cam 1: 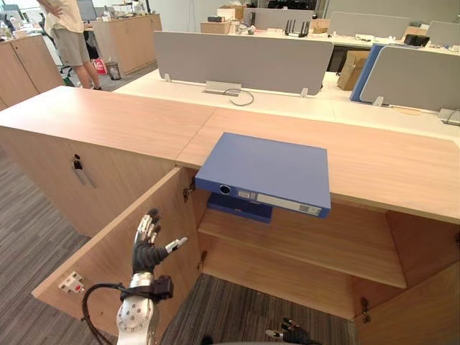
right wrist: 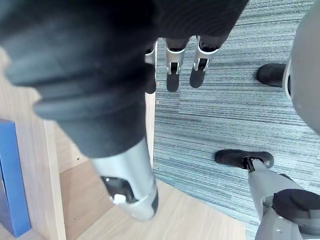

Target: Walk over to the cabinet, pick up the folder, carry it to the office cabinet, place the folder inside the office cabinet, then close the office cabinet door

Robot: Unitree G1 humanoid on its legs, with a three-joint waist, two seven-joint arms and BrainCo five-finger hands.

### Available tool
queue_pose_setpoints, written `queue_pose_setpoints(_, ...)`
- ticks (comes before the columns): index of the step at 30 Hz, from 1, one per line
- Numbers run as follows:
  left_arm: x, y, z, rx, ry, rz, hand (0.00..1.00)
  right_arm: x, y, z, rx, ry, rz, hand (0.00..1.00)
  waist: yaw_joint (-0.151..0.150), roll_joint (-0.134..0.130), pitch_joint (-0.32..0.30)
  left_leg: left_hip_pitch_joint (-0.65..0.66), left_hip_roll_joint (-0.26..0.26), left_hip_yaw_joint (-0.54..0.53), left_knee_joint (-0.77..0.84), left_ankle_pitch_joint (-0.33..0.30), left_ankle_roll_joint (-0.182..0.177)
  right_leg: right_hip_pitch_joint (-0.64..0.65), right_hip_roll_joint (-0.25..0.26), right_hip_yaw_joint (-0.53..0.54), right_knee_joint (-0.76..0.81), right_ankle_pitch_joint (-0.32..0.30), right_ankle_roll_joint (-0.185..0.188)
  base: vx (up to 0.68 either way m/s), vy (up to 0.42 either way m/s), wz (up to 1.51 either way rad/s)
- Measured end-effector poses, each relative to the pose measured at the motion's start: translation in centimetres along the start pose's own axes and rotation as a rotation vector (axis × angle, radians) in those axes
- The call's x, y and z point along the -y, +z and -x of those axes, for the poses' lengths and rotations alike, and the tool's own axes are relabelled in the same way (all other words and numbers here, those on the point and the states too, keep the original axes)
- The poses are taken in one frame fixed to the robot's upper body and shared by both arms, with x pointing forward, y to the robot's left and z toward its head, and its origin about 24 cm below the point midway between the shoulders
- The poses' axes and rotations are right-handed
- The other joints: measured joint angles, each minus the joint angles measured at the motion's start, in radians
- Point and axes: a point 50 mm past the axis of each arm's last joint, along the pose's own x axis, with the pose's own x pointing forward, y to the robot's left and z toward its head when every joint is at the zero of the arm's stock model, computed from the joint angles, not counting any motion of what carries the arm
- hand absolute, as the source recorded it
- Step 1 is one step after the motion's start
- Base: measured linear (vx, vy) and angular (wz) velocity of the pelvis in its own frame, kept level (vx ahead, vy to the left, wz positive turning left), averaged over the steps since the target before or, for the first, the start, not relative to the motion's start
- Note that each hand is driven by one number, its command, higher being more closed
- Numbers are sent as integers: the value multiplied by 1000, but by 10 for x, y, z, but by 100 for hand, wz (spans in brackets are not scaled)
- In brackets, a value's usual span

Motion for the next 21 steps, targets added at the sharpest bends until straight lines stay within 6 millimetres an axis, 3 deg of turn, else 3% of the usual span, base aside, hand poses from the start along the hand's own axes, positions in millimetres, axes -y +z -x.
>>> queue_pose_setpoints(3, -1, 24, -10, 125, 68, -126, 0, -9, -2, 0, -4, 20, -6, 0, 0, -12, -9, 3, 1, 16, 4, 1, 5, 0, -1, 16, 0, 0, 0, 39, 2, -11)
queue_pose_setpoints(7, 4, 61, -20, 344, 110, -347, 0, -13, -3, 0, -6, 28, 18, 0, 1, -7, -17, 17, 8, 44, -1, -18, -2, -1, 0, 47, 1, 2, -3, -16, 13, -22)
queue_pose_setpoints(11, 27, 83, -24, 524, 25, -517, 0, -17, -3, 0, -9, 48, 95, 0, -12, -3, -41, 19, 23, 79, -1, -31, 1, -17, 8, 81, 1, 4, -8, -37, 3, -30)
queue_pose_setpoints(15, 47, 92, -25, 626, -35, -599, 0, -23, -3, -1, -11, 78, 198, 0, -20, -1, -47, 18, 28, 94, -1, -29, -9, -31, 12, 102, 1, 5, -10, -21, 1, -11)
queue_pose_setpoints(21, 59, 81, -30, 637, -110, -713, 0, -26, -4, 0, -6, 93, 258, 0, -26, 2, -66, 17, 27, 96, 3, -22, -7, -31, 12, 103, 0, 3, -13, 24, -1, -1)
